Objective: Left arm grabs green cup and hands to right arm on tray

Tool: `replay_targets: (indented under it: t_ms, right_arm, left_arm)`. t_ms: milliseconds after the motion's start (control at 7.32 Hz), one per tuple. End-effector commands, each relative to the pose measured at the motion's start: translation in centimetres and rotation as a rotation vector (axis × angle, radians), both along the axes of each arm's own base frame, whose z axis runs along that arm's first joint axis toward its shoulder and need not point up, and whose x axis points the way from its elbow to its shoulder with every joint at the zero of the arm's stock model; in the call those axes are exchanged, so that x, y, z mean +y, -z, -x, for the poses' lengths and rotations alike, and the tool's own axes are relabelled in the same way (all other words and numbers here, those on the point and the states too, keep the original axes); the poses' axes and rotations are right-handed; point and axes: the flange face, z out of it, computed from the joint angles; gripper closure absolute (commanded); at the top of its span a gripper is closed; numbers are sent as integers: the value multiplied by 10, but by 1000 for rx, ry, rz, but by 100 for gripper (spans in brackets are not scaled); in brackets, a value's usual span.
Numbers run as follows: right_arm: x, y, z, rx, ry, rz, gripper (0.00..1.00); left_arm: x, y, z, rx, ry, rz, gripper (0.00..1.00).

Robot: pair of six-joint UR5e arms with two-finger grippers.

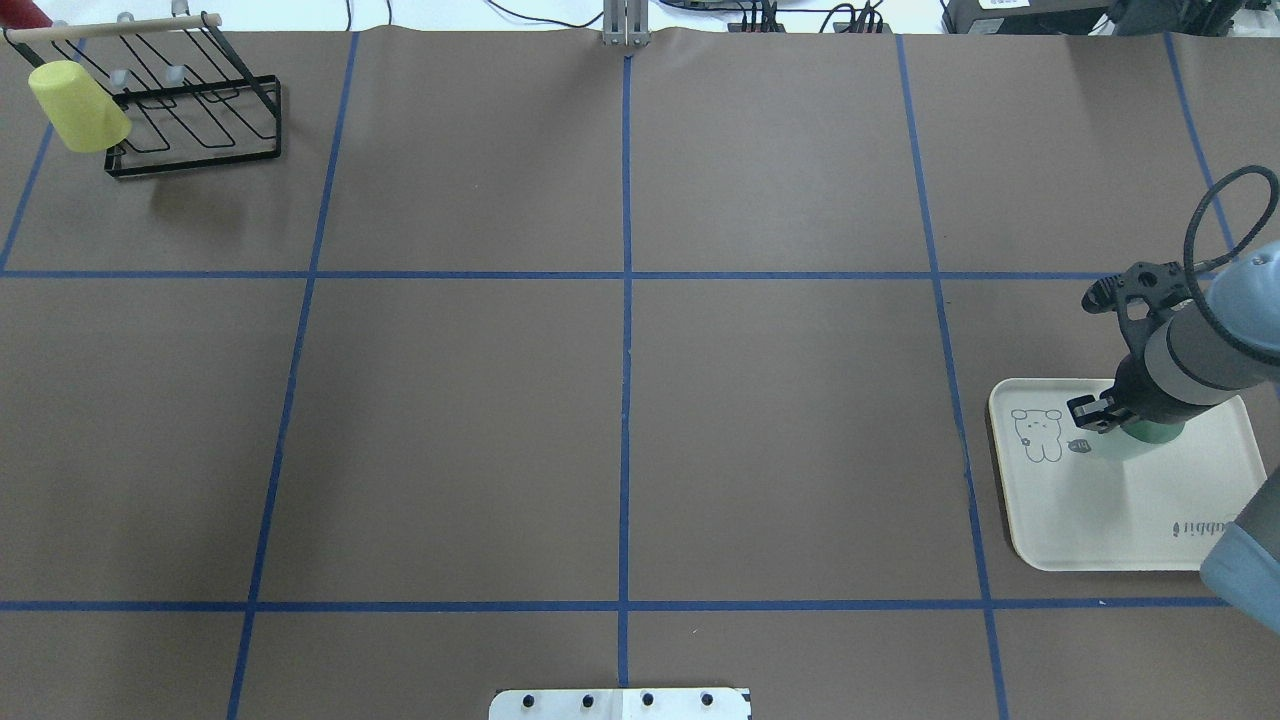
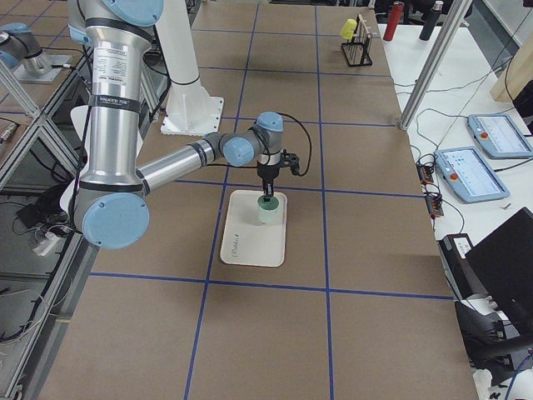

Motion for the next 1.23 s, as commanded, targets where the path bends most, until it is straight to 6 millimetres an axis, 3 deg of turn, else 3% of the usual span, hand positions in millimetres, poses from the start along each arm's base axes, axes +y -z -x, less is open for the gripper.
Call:
replay_targets:
  t_ms: [0,137,273,546,820,956,1093]
  right_arm:
    - [-6,-16,8,-28,1,-27,100]
    - [-7,-13,8,-31,0,-33,59]
    - [-7,-8,7,-38,-2,-41,3]
    - [-4,9,0,-57,-9,-64,0]
    - [-6,45,-25,-58,-47,-67,0]
    - [-11,62,-43,-39,-50,-66,0]
    - [-33,80,-58,-34,7,-137,0]
  left_arm:
    - [0,0,0,0,0,0,0]
    - [0,0,0,0,0,2,0]
    - [0,0,0,0,1,1,0]
    - [0,0,0,2,1,3,0]
    - [-1,1,0,2,2,1,0]
    - [-1,1,0,2,2,-2,0]
    - [0,0,0,1,3,-1,0]
